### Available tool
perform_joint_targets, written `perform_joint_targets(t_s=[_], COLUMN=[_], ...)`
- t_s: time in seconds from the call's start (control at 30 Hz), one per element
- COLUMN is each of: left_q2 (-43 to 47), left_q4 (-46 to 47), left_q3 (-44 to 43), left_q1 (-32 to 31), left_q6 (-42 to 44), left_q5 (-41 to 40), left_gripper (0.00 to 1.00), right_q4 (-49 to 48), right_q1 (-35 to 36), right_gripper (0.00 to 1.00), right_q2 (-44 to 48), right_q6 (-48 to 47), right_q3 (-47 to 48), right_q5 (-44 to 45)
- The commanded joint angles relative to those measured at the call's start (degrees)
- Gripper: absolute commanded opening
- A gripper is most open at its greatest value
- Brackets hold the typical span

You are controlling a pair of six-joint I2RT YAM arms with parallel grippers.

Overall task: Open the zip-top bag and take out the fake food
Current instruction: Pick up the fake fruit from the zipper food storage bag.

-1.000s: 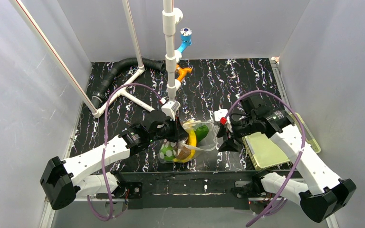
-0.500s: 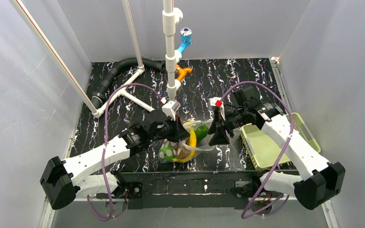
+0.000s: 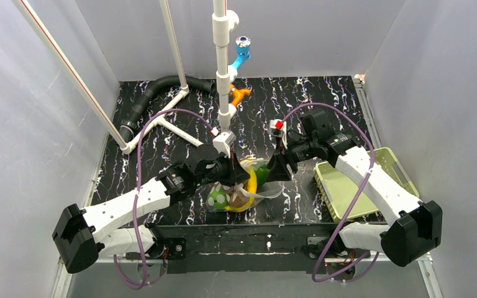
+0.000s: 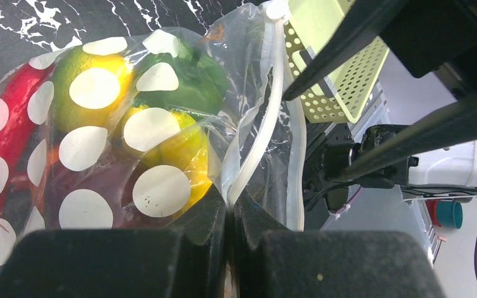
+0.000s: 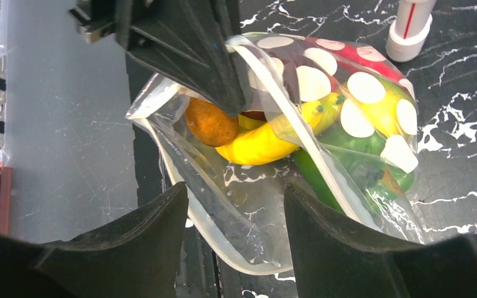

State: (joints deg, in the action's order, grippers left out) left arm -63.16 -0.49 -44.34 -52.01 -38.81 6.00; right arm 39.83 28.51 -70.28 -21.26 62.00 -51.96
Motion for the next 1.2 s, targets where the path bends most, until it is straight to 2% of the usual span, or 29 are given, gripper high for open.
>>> perform_joint_targets(t_s=[0.0,0.7,0.93,1.17], left_q2=[0.76,1.77,1.75,1.08], left_q4=[2.38,3.95,4.27,5.17], left_q3=[0.47,1.87,2.08,1.71], left_q1=[-0.46,-1.96,-2.45,-3.35], left_q6=[-0.27,-0.12,-0.08,-0.17], left_q5=[-1.46,-4.4,-4.82,-5.18], left_gripper=[0.0,0.0,0.0,0.0], right_q4=[-6.68,-23.87,-26.06,-27.07], right_q1=[0.38,2.42,2.69,4.5], right_gripper=[0.65,0.66,0.65,0.64], right_q2=[-0.21,1.62,1.97,1.44], right_q6=[4.81,20.7,25.8,27.29], right_q3=[-2.27,-11.65,-12.24,-12.65], right_q5=[2.25,10.8,14.04,11.78])
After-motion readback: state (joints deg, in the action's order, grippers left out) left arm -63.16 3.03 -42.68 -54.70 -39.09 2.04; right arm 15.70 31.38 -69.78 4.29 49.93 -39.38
